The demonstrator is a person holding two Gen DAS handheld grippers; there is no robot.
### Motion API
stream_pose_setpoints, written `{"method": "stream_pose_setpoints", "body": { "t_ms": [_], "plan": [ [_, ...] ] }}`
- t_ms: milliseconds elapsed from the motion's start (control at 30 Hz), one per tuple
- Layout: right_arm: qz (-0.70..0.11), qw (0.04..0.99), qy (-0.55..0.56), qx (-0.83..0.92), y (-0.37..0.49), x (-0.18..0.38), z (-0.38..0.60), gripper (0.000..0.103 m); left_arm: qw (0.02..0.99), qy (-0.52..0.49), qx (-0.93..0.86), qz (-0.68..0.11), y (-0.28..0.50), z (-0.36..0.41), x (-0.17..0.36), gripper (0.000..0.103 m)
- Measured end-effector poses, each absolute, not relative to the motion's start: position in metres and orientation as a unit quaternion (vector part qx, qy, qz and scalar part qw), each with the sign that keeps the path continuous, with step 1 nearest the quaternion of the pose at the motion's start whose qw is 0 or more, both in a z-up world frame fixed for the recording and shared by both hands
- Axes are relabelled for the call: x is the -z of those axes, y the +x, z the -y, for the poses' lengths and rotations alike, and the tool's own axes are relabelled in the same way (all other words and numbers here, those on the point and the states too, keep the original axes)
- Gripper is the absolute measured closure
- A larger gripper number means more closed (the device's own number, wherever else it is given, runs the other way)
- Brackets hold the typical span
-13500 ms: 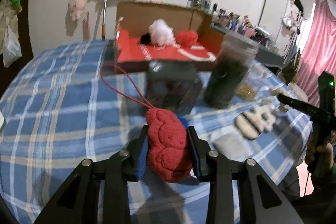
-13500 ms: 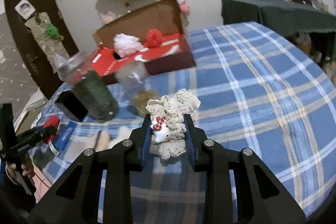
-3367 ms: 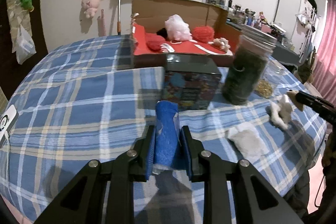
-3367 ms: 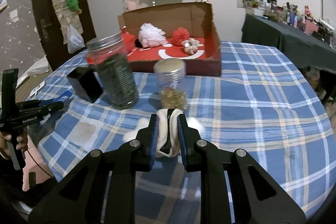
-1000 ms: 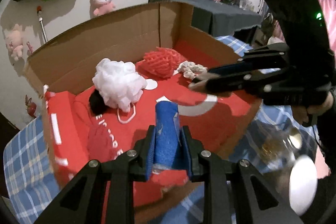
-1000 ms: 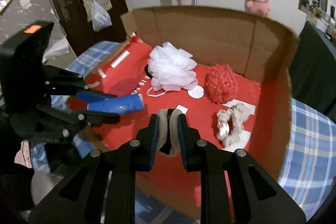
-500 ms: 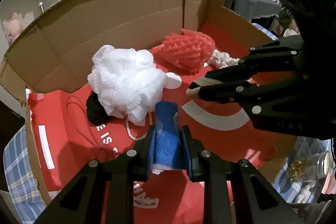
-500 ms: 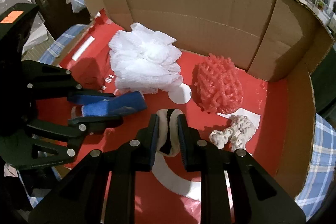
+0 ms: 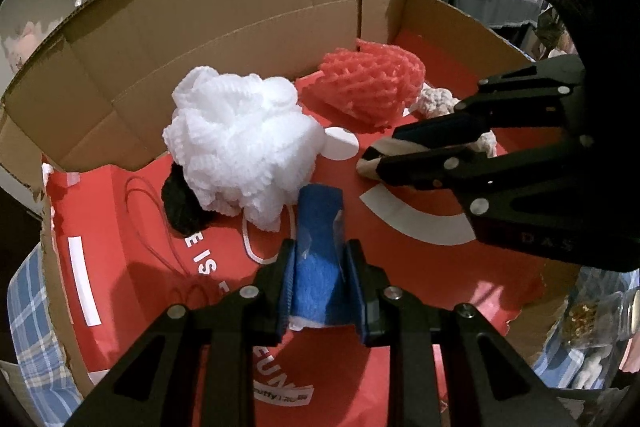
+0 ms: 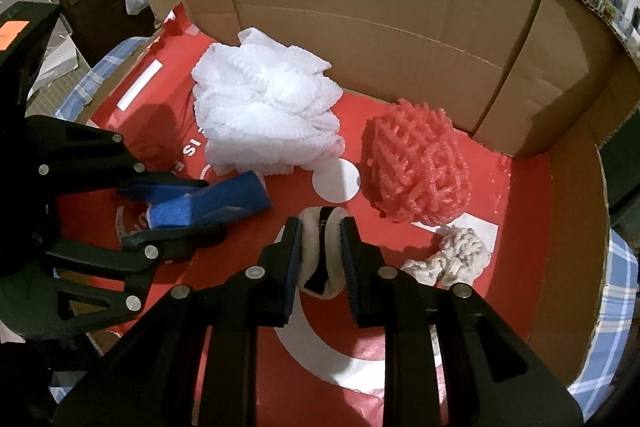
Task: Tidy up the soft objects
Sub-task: 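Lower the cloth and powder puff into the box and open both tools, then withdraw both open tools from the box back over the table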
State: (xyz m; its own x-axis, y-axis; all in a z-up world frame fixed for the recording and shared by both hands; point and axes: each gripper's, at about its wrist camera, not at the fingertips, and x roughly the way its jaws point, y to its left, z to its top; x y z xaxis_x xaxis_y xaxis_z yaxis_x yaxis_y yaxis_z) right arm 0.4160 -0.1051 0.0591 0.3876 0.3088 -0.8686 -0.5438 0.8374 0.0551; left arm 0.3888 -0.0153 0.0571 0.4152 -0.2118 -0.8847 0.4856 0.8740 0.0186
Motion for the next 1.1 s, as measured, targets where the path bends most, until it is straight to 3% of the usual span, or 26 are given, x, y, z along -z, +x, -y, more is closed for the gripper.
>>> {"method": "stream_pose_setpoints", "body": {
  "t_ms": [167,233,267,300,333,467,600,733,1100],
  "plan": [
    [-0.494,0.823,-0.113,-0.257,0.417,-0.058,0.105,0.075,0.83,0.137,0.209,-0.498,0.389,0.016,-0.055,0.074],
    [-0.493,0.823,-0.115,-0.257,0.417,-0.058,0.105,0.071,0.832,0.134,0.208,-0.497,0.389,0.015,-0.056,0.067],
    [-0.493,0.824,-0.114,-0.255,0.417,-0.058,0.104,0.067,0.833,0.132,0.209,-0.495,0.388,0.015,-0.057,0.061],
    [-0.494,0.824,-0.113,-0.255,0.418,-0.058,0.105,0.055,0.834,0.13,0.21,-0.493,0.387,0.013,-0.058,0.059],
    [-0.494,0.824,-0.111,-0.256,0.418,-0.058,0.105,0.05,0.835,0.129,0.211,-0.491,0.387,0.013,-0.059,0.059],
    [-0.485,0.829,-0.111,-0.254,0.414,-0.063,0.106,0.05,0.837,0.126,0.214,-0.488,0.382,0.011,-0.064,0.057],
    [-0.479,0.835,-0.103,-0.251,0.408,-0.072,0.11,0.05,0.844,0.126,0.213,-0.475,0.372,0.01,-0.072,0.048],
    [-0.462,0.847,-0.096,-0.246,0.392,-0.091,0.117,0.039,0.858,0.109,0.215,-0.453,0.352,0.006,-0.089,0.038],
    [-0.388,0.891,-0.086,-0.219,0.314,-0.162,0.146,0.023,0.912,0.059,0.196,-0.357,0.275,-0.014,-0.158,0.012]
  ]
}}
